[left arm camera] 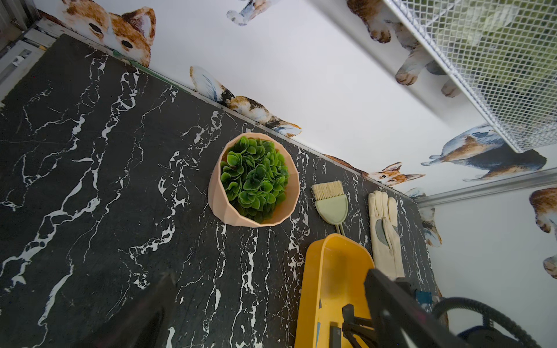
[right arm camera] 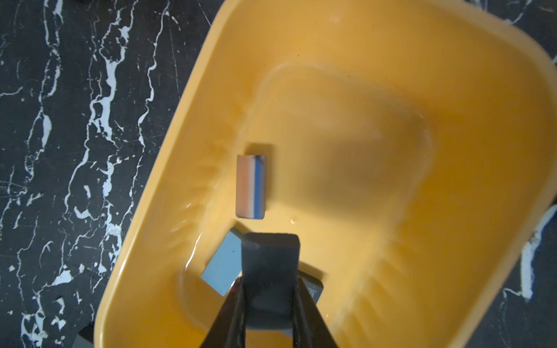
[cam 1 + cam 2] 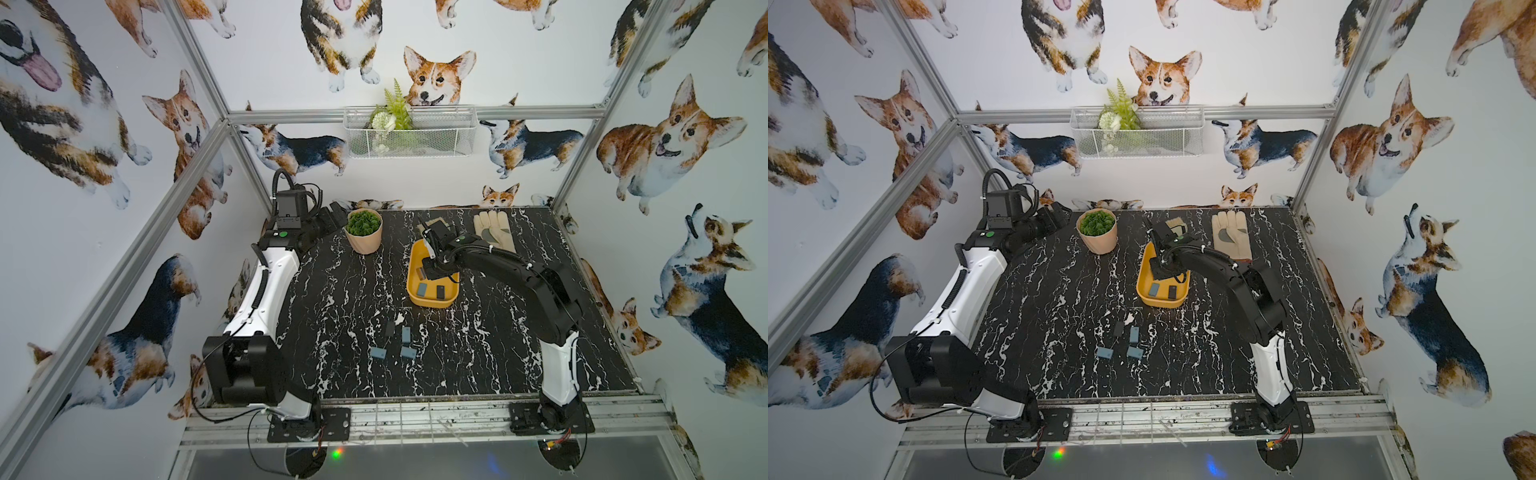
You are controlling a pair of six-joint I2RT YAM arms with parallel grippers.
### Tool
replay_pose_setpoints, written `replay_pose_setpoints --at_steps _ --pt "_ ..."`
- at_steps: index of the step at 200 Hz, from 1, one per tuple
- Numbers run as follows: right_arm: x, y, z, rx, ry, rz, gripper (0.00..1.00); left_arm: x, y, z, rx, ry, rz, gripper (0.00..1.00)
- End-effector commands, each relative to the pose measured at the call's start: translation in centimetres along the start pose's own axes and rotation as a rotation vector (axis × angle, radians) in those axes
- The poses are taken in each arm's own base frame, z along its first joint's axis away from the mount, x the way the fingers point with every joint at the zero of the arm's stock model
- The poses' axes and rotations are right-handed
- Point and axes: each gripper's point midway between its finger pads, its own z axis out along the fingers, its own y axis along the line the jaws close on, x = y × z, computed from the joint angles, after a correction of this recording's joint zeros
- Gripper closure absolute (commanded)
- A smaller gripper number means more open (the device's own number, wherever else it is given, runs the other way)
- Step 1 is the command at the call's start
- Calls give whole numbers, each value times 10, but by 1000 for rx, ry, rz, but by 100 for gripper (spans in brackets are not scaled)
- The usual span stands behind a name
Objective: Put the eraser in the storage box
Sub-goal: Place the eraser in the storage box.
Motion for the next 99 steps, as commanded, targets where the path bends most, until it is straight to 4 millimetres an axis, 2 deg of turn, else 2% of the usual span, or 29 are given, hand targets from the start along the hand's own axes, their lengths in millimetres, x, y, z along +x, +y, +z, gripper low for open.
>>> replay_pose_setpoints --at_steps 1,44,99 --pt "-7 1 8 -14 7 -15 74 -3 2 2 -7 -4 12 0" --pt "-13 -6 20 6 18 -11 73 -2 5 7 -11 3 7 0" --pt "-9 -16 35 26 53 7 73 -1 8 10 -15 11 5 0"
